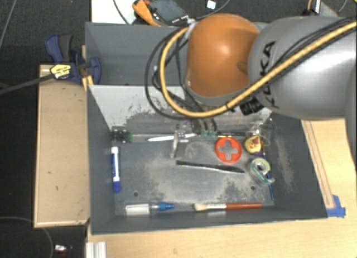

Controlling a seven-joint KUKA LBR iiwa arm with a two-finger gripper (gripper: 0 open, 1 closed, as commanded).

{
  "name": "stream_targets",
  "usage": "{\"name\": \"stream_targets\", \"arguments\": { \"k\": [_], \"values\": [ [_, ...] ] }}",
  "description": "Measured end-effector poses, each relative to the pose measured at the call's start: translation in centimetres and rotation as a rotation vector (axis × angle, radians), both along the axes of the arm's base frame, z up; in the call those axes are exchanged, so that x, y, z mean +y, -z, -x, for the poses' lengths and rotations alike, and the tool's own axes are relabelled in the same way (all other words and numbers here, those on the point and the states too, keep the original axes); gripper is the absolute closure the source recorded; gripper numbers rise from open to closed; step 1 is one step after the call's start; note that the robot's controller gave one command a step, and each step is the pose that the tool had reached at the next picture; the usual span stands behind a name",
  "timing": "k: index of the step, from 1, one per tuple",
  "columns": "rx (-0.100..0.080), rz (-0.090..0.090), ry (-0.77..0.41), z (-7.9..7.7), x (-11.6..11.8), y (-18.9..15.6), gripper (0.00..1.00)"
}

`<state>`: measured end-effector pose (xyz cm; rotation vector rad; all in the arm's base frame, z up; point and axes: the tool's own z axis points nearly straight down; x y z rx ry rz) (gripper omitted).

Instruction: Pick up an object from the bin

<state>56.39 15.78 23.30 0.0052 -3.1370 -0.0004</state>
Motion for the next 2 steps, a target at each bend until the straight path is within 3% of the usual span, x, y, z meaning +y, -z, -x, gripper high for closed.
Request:
{"name": "stream_targets", "arguments": {
  "k": [1, 2],
  "values": [
    [-0.008, -0.001, 0.006, -0.1, -0.1, -0.5, 0.0],
    [-0.011, -0.003, -0.12, 0.4, -10.3, 10.8, 0.0]
  ]
}}
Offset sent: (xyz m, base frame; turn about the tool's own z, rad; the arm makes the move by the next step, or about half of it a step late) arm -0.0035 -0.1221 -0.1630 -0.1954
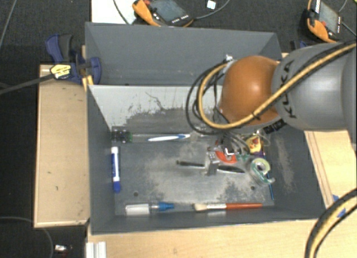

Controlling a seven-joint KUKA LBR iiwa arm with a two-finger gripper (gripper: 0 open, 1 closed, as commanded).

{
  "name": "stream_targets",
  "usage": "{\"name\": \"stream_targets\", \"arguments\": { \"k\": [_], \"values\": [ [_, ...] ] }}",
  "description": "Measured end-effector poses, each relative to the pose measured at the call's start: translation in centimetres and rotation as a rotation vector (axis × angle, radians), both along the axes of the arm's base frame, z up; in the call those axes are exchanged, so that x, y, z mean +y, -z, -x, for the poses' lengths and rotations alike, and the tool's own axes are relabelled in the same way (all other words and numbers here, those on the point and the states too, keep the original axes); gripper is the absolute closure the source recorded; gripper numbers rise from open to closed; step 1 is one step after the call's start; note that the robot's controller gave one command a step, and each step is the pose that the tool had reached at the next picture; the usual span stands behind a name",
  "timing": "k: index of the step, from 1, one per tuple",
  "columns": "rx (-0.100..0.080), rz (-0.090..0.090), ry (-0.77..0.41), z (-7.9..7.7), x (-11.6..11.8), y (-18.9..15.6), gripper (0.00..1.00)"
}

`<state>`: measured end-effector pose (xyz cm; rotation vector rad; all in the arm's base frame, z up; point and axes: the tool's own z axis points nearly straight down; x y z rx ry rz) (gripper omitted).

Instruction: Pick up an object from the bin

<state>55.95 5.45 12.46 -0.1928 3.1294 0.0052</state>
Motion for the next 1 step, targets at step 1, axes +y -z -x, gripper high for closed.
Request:
{"name": "stream_targets", "arguments": {
  "k": [1],
  "values": [
    [-0.008, -0.002, 0.037, -0.01, -0.2, -3.61, 0.0]
  ]
}}
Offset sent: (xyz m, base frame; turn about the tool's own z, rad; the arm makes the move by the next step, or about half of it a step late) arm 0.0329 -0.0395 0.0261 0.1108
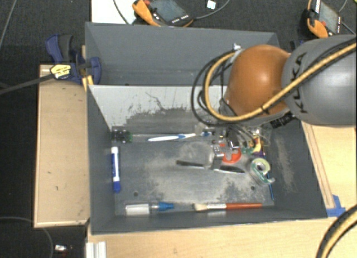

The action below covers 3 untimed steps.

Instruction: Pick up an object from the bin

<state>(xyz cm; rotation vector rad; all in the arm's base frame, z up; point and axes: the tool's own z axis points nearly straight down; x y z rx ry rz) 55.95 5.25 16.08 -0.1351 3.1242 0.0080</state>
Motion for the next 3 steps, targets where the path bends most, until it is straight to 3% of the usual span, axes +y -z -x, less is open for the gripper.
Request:
{"name": "stream_targets", "arguments": {
  "k": [1, 2, 3],
  "values": [
    [-0.001, 0.0, 0.079, -3.4, -3.8, 0.9, 0.0],
    [0.001, -0.006, 0.208, -1.3, -2.7, 9.2, 0.0],
    [-0.007, -0.007, 0.269, -1.6, -3.1, 9.0, 1.0]
  ]
}}
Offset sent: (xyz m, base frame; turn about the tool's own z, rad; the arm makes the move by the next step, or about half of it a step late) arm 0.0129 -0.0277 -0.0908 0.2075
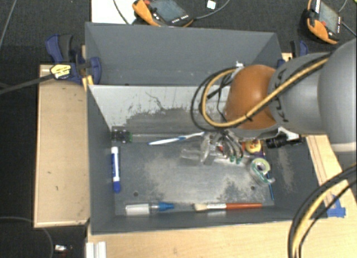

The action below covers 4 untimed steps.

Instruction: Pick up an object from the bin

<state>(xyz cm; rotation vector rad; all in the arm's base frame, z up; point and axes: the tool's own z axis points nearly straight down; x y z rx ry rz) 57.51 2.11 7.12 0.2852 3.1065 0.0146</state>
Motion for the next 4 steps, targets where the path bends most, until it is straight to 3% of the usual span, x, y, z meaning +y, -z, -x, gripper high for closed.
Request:
{"name": "stream_targets", "arguments": {
  "k": [1, 4],
  "values": [
    [-0.001, 0.0, 0.009, 0.0, -0.1, 0.0, 1.0],
    [-0.005, -0.001, 0.009, -0.1, -0.1, -5.4, 1.0]
  ]
}}
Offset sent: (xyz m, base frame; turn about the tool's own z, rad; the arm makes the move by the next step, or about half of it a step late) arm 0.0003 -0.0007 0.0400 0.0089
